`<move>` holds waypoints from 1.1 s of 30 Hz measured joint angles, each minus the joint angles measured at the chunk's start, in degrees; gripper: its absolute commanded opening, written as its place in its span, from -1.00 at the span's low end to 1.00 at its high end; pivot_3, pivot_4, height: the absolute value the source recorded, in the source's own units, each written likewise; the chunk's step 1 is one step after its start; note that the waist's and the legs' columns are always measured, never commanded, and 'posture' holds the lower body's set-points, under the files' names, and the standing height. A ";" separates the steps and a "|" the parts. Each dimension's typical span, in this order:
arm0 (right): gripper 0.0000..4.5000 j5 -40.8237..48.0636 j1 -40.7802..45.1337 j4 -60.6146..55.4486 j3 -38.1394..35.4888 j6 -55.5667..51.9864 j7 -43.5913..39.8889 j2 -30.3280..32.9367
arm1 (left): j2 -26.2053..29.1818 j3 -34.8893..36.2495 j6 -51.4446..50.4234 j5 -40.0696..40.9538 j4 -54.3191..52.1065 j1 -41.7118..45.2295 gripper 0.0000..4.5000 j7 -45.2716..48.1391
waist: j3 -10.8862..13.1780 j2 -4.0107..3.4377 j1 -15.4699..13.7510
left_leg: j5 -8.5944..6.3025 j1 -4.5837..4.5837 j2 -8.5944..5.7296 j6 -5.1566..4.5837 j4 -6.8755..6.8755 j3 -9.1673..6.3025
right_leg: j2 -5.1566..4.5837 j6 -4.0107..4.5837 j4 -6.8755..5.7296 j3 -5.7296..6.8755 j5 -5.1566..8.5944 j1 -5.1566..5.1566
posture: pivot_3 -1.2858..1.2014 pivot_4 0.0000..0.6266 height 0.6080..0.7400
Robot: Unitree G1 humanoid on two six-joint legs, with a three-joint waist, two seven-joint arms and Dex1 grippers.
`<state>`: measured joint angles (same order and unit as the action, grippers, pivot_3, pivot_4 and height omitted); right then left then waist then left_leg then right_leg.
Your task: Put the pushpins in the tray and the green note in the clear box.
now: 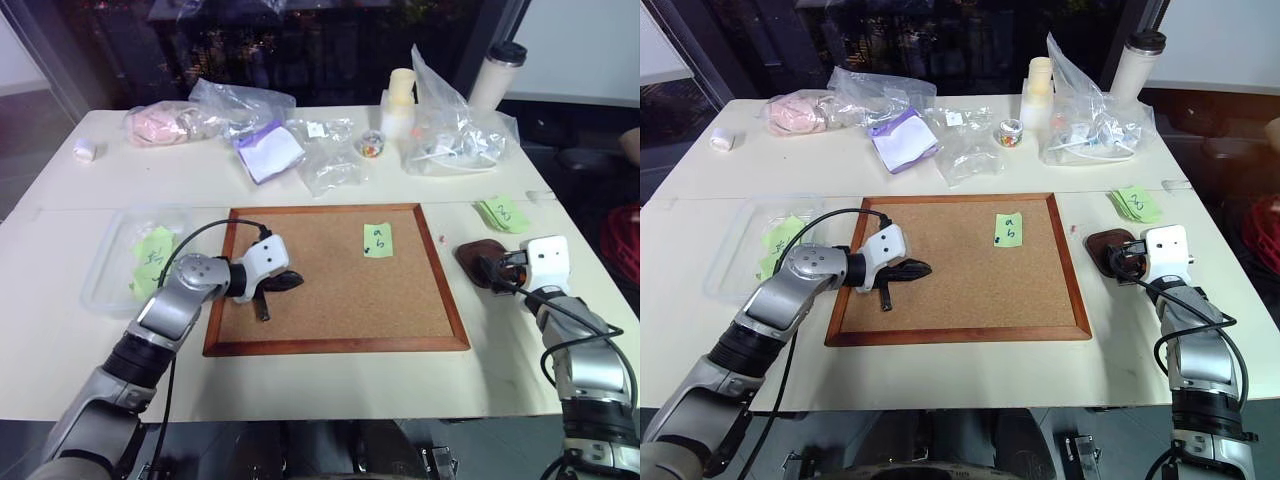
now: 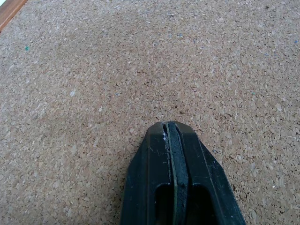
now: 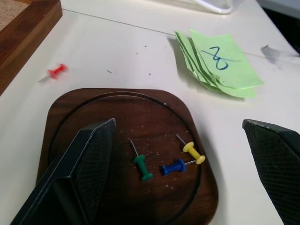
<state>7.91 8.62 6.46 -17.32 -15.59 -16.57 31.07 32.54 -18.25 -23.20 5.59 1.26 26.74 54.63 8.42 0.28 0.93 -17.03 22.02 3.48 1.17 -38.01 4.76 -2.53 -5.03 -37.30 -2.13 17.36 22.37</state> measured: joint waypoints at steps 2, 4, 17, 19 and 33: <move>0.96 0.09 0.34 -0.01 -0.22 0.70 0.37 0.00 | 0.00 0.00 -0.01 0.00 0.00 -0.01 -1.00 -0.01 | 0.00 0.00 0.00 | 0.00 0.00 0.00 0.00 0.00 0.00 | 0.00 0.00 0.00 0.00 0.00 0.00 | 0.03 -0.52 0.91; 0.96 0.21 0.44 -0.44 -0.86 1.08 0.61 -0.01 | 0.00 0.00 -0.01 0.00 -0.18 -0.16 -1.00 -0.08 | 0.00 0.00 -0.02 | 0.00 0.00 0.00 0.00 0.00 0.00 | 0.00 0.00 0.00 0.00 0.00 0.00 | 0.03 -0.52 0.91; 0.96 14.26 -0.07 -22.38 8.74 -9.33 -12.50 -1.40 | 0.14 0.40 0.11 0.00 0.49 0.54 -1.00 0.96 | 0.01 0.08 0.02 | 0.00 0.02 0.08 0.00 0.01 -0.02 | 0.02 0.09 0.00 0.00 0.05 0.02 | 0.03 -0.52 0.91; 0.96 14.17 0.64 -22.22 12.03 -10.58 -13.33 -2.05 | -0.15 0.44 0.47 0.01 1.26 1.15 -1.00 1.47 | 0.01 0.07 -0.07 | 0.00 0.07 0.06 0.00 0.01 -0.01 | 0.02 0.10 0.00 0.01 0.05 0.07 | 0.03 -0.52 0.91; 0.96 6.55 10.96 -2.48 22.16 -0.93 -16.50 -10.14 | -0.76 2.24 2.23 0.77 1.68 -0.17 -1.00 1.88 | 0.02 0.15 -0.07 | 0.00 0.27 0.02 0.00 -0.01 0.03 | 0.01 -0.04 -0.01 0.03 -0.03 0.29 | 0.03 -0.52 0.91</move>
<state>14.46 19.59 3.98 4.83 -16.52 -33.06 20.93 31.78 -16.00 -20.97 6.37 2.93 26.56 56.51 8.44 0.43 0.86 -17.03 22.29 3.50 1.17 -38.02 4.79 -2.52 -5.07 -37.32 -2.10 17.33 22.66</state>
